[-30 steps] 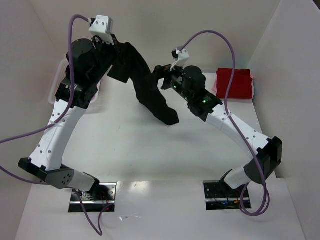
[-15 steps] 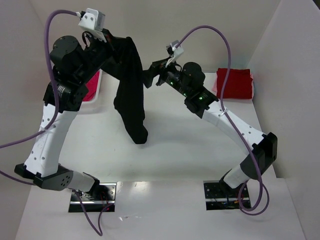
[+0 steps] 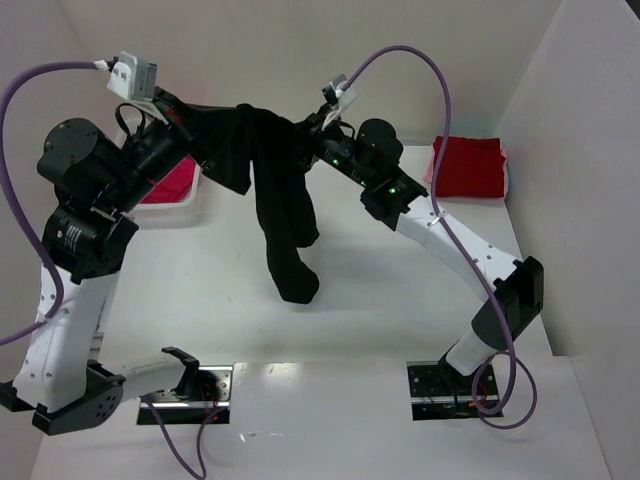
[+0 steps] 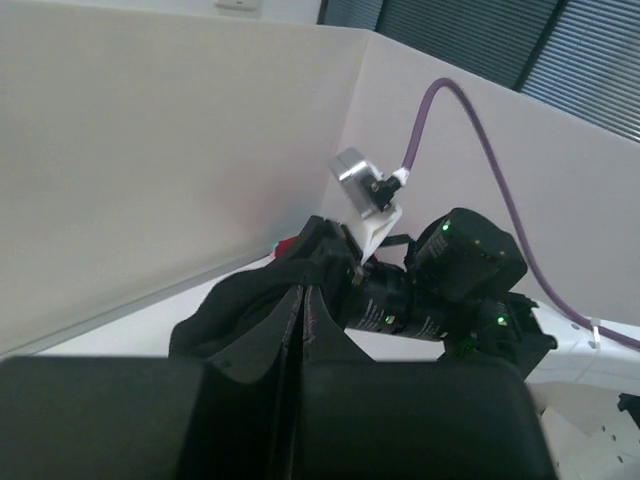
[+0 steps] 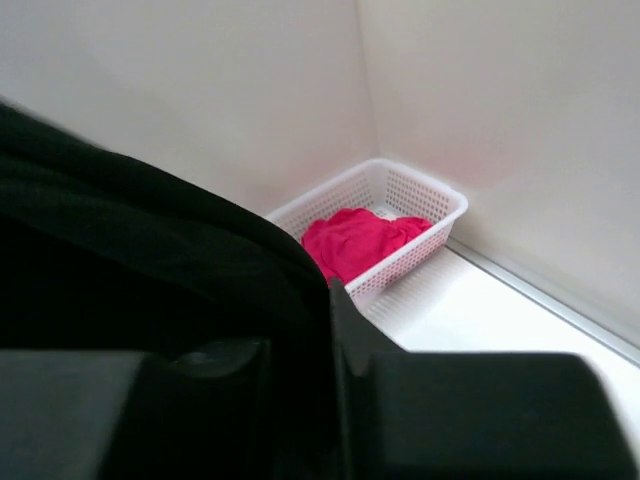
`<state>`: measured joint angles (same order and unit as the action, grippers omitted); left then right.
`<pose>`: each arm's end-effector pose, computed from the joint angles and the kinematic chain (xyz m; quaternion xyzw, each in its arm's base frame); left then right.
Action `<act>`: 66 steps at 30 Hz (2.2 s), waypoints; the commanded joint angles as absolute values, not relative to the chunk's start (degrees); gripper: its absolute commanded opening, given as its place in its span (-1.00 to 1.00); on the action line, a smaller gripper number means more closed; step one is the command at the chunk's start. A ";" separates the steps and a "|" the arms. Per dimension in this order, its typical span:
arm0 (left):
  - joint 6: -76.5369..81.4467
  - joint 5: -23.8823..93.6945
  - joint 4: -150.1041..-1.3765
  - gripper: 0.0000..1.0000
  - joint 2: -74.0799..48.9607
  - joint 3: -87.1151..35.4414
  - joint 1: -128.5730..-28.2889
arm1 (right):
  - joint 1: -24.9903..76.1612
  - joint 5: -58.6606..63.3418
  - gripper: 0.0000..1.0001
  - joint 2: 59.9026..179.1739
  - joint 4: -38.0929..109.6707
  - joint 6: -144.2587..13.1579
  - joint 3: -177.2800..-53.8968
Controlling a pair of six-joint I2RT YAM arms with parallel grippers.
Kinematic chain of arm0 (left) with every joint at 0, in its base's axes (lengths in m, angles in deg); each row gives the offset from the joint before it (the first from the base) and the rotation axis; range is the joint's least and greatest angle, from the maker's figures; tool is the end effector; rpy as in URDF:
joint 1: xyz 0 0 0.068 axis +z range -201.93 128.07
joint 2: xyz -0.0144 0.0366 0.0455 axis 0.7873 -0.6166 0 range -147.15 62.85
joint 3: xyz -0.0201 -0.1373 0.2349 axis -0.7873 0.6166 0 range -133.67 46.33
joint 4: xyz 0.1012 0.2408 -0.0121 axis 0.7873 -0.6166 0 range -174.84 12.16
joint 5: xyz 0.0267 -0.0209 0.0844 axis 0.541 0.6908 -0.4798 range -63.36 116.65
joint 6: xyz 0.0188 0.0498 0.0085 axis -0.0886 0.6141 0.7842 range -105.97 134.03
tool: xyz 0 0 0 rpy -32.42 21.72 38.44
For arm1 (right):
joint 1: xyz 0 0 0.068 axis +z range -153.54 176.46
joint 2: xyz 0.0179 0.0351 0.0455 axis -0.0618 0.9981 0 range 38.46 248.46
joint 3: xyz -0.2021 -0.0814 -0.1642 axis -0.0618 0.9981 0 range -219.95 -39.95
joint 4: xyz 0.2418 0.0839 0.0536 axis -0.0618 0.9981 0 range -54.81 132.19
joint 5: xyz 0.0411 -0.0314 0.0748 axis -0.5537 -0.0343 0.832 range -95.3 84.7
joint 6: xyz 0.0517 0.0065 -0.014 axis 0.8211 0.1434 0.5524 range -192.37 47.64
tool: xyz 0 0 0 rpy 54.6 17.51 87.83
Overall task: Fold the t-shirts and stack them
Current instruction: Flatten out the tshirt
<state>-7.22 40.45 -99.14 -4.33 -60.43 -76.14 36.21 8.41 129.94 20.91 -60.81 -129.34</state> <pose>0.1526 -0.0780 0.5933 0.1124 0.5788 -0.3758 0.7149 0.2868 0.2496 0.4514 -0.2420 0.5821 0.4021 0.6640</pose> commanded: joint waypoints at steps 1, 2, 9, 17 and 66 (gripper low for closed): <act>-9.34 37.31 -95.94 -0.99 -1.67 -57.74 -76.37 | 36.62 2.63 -0.58 130.48 18.57 -60.41 -133.11; -9.34 35.37 -96.73 -0.99 -1.14 -57.03 -76.37 | 36.62 -2.18 -0.70 129.78 19.89 -61.37 -134.68; -4.87 11.90 -97.46 -0.99 2.46 -50.62 -76.37 | 36.62 -17.24 -1.00 120.92 27.54 -70.17 -138.22; -0.39 2.74 -91.30 -0.99 -2.01 -50.69 -76.37 | 36.62 -16.46 -1.00 112.29 32.64 -70.26 -137.17; -0.82 74.20 -64.48 0.78 -15.02 -21.87 -81.45 | 36.62 -20.86 -0.98 115.27 47.15 -68.59 -151.40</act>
